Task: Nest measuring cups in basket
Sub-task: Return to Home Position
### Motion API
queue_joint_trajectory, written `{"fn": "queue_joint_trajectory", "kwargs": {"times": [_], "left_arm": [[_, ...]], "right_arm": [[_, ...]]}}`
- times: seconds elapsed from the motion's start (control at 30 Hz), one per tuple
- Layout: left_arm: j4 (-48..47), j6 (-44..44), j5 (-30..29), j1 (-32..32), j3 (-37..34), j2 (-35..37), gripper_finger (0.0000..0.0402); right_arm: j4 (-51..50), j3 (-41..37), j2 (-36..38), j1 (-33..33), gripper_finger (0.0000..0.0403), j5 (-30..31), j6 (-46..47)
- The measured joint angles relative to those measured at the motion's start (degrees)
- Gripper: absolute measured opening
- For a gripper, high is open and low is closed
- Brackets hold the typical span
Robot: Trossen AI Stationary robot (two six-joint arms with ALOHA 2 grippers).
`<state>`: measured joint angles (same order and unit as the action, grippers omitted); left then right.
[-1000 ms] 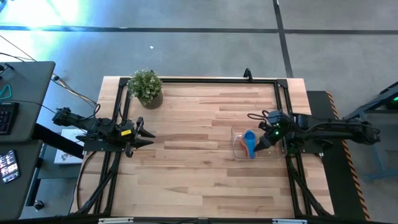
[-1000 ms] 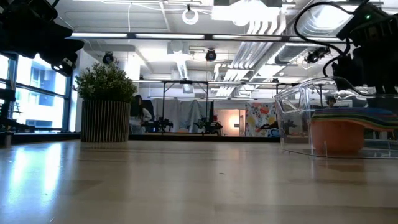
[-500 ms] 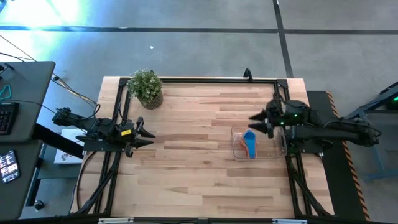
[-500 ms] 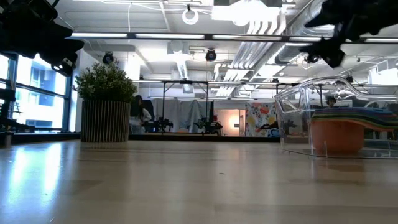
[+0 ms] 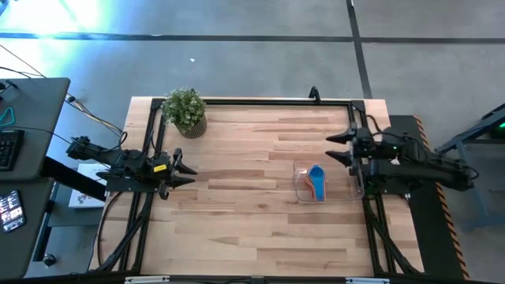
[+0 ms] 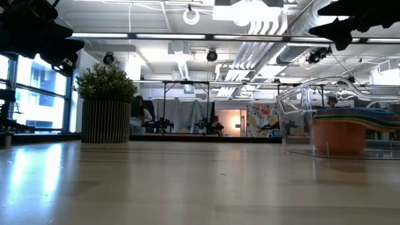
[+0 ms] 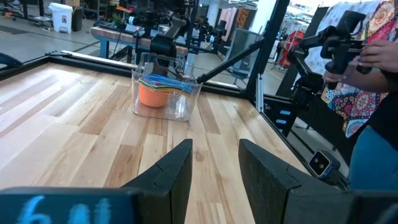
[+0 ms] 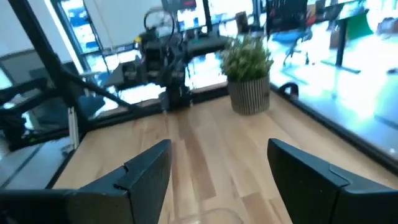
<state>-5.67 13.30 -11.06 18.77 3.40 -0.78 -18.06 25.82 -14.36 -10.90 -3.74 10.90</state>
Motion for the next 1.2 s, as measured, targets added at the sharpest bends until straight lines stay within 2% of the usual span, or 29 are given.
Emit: {"fn": "queue_joint_trajectory", "kwargs": {"times": [0.37, 0.67, 0.87, 1.1, 1.2], "left_arm": [[0.0, 0.0, 0.0, 0.0, 0.0, 0.0, 0.0122], [0.0, 0.0, 0.0, 0.0, 0.0, 0.0, 0.0122], [0.0, 0.0, 0.0, 0.0, 0.0, 0.0, 0.0122], [0.0, 0.0, 0.0, 0.0, 0.0, 0.0, 0.0122], [0.0, 0.0, 0.0, 0.0, 0.0, 0.0, 0.0122]], "right_arm": [[-0.7, -6.6, 14.4, 0.0, 0.0257, 2.1, 0.5], [-0.2, -10.2, 14.1, 0.0, 0.0257, 2.0, -0.7], [3.4, -15.4, 14.1, 0.0, 0.0257, 2.3, 0.8], [9.5, -22.0, 14.1, 0.0, 0.0257, 4.5, 3.7], [10.3, -22.1, 13.6, 0.0, 0.0257, 6.6, 2.8]]}}
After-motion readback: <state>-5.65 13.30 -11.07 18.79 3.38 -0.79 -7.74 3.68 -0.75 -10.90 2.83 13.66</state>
